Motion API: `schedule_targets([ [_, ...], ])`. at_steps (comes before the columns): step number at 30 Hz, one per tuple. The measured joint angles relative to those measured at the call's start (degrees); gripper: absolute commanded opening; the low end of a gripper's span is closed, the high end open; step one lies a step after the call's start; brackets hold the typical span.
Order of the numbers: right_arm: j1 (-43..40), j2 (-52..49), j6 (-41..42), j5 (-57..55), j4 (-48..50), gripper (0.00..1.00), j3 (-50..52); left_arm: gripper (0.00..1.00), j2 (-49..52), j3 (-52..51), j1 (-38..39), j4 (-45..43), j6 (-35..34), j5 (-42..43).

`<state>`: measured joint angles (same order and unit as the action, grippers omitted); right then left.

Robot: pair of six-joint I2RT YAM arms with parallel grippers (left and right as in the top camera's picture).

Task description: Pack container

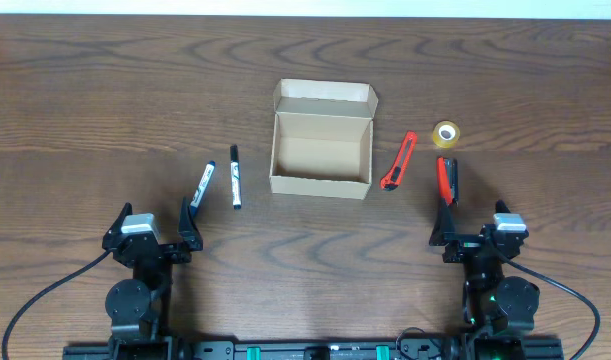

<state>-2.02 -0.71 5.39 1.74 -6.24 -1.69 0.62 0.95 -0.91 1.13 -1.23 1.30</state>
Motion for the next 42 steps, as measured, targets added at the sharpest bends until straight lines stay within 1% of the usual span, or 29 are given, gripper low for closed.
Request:
schedule_targets([
  [29,0.00,0.00,0.00,0.00,0.00,0.99,0.00,0.95,0.00,0.00,0.00,0.00,0.00,0.02],
  [33,-0.02,0.00,0.35,0.00,0.00,0.99,0.00,0.95,0.00,0.09,0.00,0.31,-0.94,0.11],
  [37,-0.02,-0.04,3.89,-0.02,0.00,0.99,0.00,0.95,0.00,1.29,0.00,2.91,-5.27,1.20],
  [39,-0.02,-0.61,6.12,-0.02,0.07,0.99,0.00,0.95,0.20,3.48,0.00,7.23,-6.93,1.62],
  [42,0.00,-3.23,8.09,-0.02,0.04,0.99,-0.04,0.95,2.47,6.56,0.00,10.80,-8.24,1.77],
])
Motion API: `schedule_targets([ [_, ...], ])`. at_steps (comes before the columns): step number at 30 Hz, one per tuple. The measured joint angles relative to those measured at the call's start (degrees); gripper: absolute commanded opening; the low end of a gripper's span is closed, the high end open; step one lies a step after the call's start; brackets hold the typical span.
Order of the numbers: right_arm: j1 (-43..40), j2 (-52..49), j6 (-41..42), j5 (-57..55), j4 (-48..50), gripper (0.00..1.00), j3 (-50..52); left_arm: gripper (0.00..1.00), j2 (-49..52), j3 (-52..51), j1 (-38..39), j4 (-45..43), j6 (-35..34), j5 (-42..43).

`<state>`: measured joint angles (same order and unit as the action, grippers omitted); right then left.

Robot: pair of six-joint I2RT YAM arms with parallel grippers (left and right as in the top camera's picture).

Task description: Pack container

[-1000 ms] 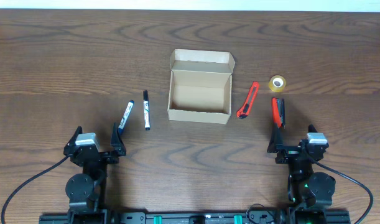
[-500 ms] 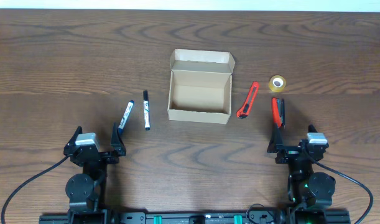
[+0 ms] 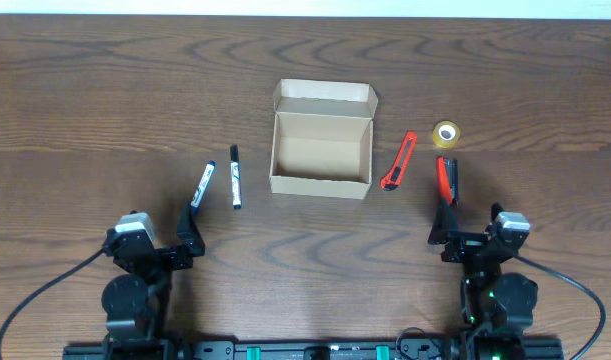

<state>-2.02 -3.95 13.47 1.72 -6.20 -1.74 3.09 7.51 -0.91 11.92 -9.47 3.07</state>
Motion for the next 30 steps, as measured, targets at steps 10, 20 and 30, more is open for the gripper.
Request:
schedule_targets([
  [10,-0.02,-20.85,-0.33,0.04,-0.15,0.99,-13.77,0.95,20.33,17.97,0.00,6.32,-1.46,0.98],
  [20,0.00,-45.31,-4.85,7.19,-16.61,0.99,-40.11,0.95,35.95,24.44,0.00,9.35,-1.46,2.56],
  [30,0.00,-55.82,-5.64,8.72,-25.62,0.99,-45.16,0.95,36.24,25.94,0.00,9.27,-0.98,2.54],
])
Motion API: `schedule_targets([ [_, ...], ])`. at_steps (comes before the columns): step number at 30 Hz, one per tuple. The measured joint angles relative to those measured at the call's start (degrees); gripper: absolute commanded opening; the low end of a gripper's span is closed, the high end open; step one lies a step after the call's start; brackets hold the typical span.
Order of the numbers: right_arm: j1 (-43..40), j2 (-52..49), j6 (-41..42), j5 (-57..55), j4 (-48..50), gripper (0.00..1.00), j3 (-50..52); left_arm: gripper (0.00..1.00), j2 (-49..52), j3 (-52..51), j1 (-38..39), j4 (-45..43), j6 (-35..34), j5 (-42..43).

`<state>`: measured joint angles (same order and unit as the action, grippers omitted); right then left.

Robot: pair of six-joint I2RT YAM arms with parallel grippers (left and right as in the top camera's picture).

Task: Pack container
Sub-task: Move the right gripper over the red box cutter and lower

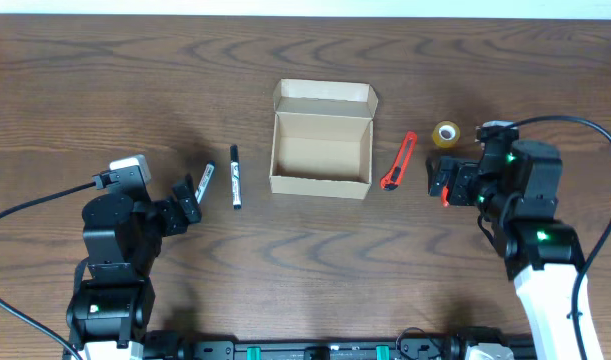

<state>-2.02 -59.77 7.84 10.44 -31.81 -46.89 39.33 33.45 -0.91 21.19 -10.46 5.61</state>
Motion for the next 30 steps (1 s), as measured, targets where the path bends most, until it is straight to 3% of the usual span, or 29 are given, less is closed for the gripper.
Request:
schedule_targets([
  [10,0.00,-12.57,-1.29,0.20,-20.41,0.99,-20.90,0.95,0.00,0.04,0.00,-0.02,0.96,0.00],
  [19,3.08,-17.86,-1.33,-3.96,-30.77,0.99,-30.62,0.95,0.00,0.04,0.00,0.00,1.70,0.00],
  [26,8.39,-23.89,2.80,-12.31,-30.88,0.99,-31.28,0.95,0.00,0.04,0.00,0.96,1.73,0.00],
  [30,12.41,-27.76,9.46,-17.07,-22.49,0.99,-31.26,0.95,0.00,0.04,0.00,0.98,1.73,0.00],
])
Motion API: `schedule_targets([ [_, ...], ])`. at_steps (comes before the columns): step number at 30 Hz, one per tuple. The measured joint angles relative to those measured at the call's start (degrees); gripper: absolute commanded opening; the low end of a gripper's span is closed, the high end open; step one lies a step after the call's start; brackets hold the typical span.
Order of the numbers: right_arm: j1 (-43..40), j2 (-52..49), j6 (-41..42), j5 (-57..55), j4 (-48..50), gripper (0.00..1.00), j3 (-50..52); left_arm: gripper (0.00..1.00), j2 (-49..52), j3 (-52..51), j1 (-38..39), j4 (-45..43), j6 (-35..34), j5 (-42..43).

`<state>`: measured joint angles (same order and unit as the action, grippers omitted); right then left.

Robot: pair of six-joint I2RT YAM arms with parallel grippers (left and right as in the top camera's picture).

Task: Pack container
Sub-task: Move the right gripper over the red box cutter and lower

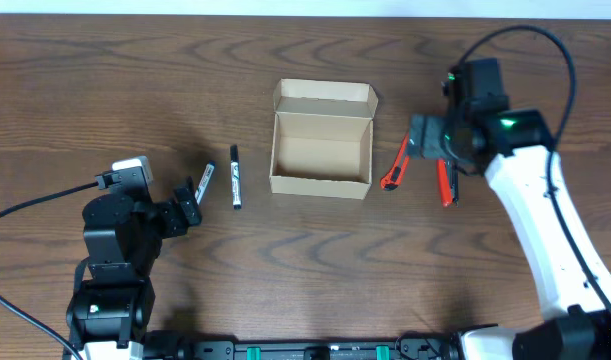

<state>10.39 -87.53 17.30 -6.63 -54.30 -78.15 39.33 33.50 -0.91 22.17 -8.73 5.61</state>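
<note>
An open cardboard box stands mid-table with its lid flap folded back. Left of it lie a black marker and a second marker, whose near end is by my left gripper. An orange box cutter and a red and black tool lie to the right of the box. My right gripper hovers beside the cutter's far end. From overhead I cannot tell how either gripper's jaws stand. Nothing is visibly held.
The right arm stretches from the front right corner across the table's right side and covers the surface behind the red tool. The left arm's base sits front left, its cable trailing off to the left edge.
My right gripper has moved away from the red tool, farther back and left, to the cutter's far end. The yellow tape roll is now hidden under that arm. The left arm has not moved.
At first both arms sat folded at the front edge, still so 2.0 s ago. Then the left gripper was out by the second marker and the right by the red tool. Now the right reaches farther back; no object has moved.
</note>
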Motion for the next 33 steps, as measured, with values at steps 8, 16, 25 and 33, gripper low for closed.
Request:
schedule_targets([
  [8,4.11,-5.25,13.09,-0.70,12.35,0.99,-0.33,0.95,0.00,0.00,0.00,0.28,0.00,0.00],
  [16,4.13,-15.21,20.37,-0.22,13.00,0.99,-0.39,0.95,0.00,0.00,0.00,0.31,0.00,0.00],
  [25,4.09,-15.96,19.89,2.19,11.61,0.99,-0.39,0.95,0.00,0.00,0.00,0.44,0.00,0.00],
  [33,1.46,-15.96,17.20,2.56,9.86,0.98,-0.39,0.95,0.00,0.00,0.00,1.77,0.00,0.02],
])
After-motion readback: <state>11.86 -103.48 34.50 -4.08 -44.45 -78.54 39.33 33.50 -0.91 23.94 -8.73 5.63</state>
